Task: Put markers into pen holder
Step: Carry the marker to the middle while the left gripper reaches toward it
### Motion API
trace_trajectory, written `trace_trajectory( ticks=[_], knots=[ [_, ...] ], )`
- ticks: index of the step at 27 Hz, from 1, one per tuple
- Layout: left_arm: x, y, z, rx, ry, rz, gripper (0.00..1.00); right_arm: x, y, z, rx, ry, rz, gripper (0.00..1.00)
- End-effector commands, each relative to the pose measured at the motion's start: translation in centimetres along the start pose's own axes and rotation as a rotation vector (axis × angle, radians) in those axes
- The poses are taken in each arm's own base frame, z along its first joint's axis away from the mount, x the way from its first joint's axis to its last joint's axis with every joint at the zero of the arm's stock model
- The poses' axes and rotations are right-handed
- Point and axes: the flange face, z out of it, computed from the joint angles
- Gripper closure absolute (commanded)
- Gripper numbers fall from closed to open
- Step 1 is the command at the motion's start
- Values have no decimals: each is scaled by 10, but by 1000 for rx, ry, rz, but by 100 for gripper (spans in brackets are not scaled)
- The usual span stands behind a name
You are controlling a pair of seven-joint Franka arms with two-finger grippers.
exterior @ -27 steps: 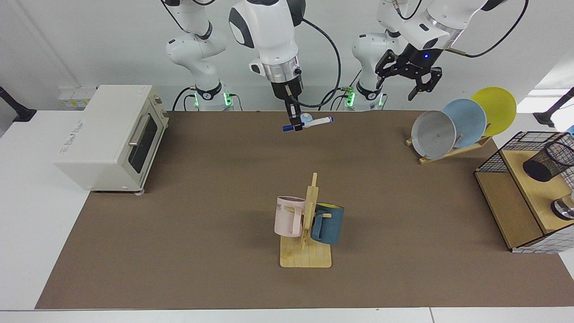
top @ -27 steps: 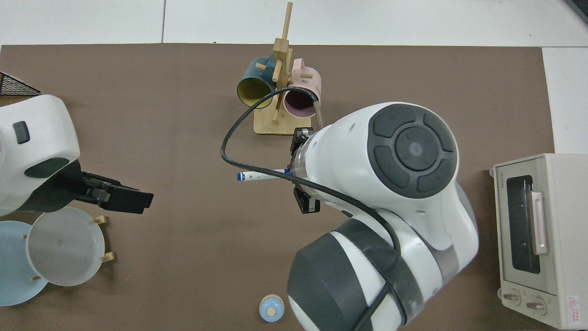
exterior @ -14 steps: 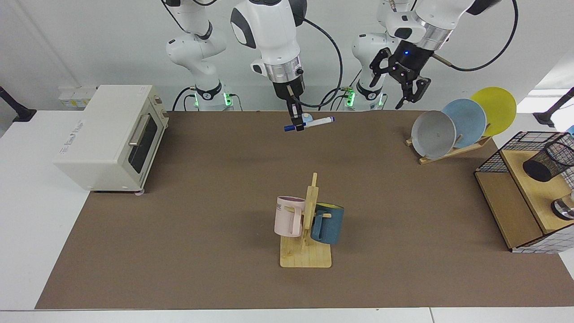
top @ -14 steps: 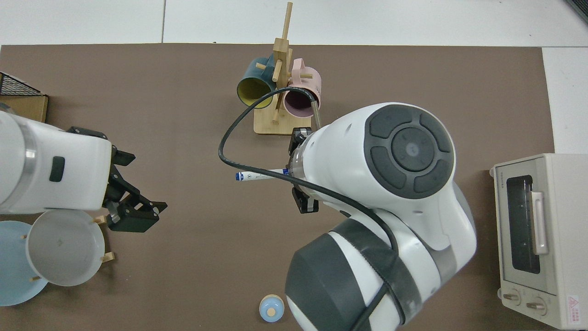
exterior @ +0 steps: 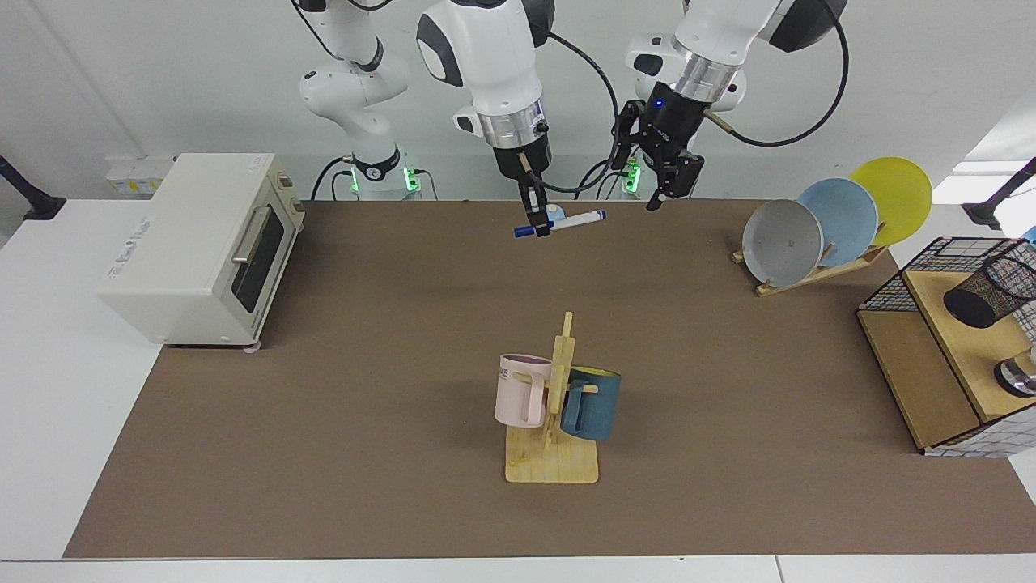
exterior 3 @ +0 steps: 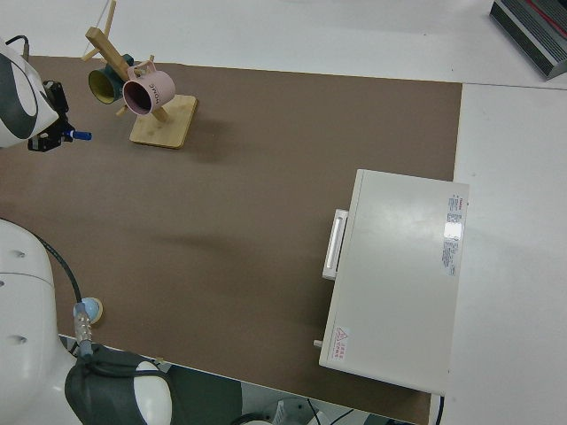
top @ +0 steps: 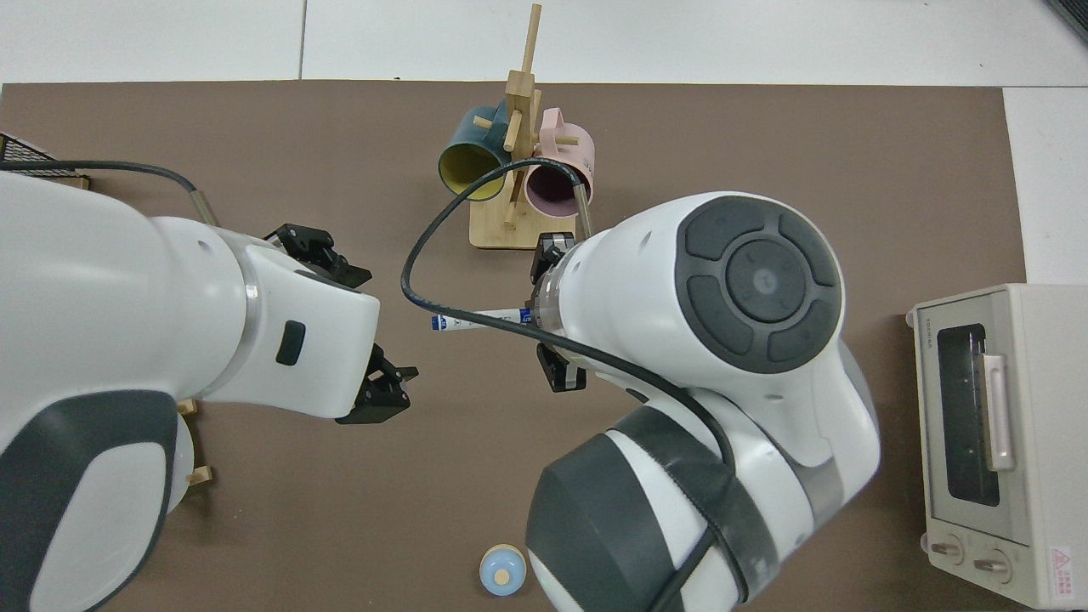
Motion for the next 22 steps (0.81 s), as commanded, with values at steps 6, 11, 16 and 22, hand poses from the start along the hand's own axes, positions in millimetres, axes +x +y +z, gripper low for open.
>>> trace_trajectory(
  ticks=[6, 11, 16, 22],
  knots=[
    [14, 19, 21, -3, 25, 63, 11, -23, 10, -1, 29, -7, -75, 100],
    [17, 25, 30, -14, 15, 83, 14, -26, 13, 0, 25, -6, -101, 100],
    [26, 34, 39, -26, 7, 101, 13, -26, 14, -1, 22, -2, -128, 100],
    [28, 33, 42, -23, 12, 94, 14, -27, 15, -2, 19, 1, -153, 100]
  ],
)
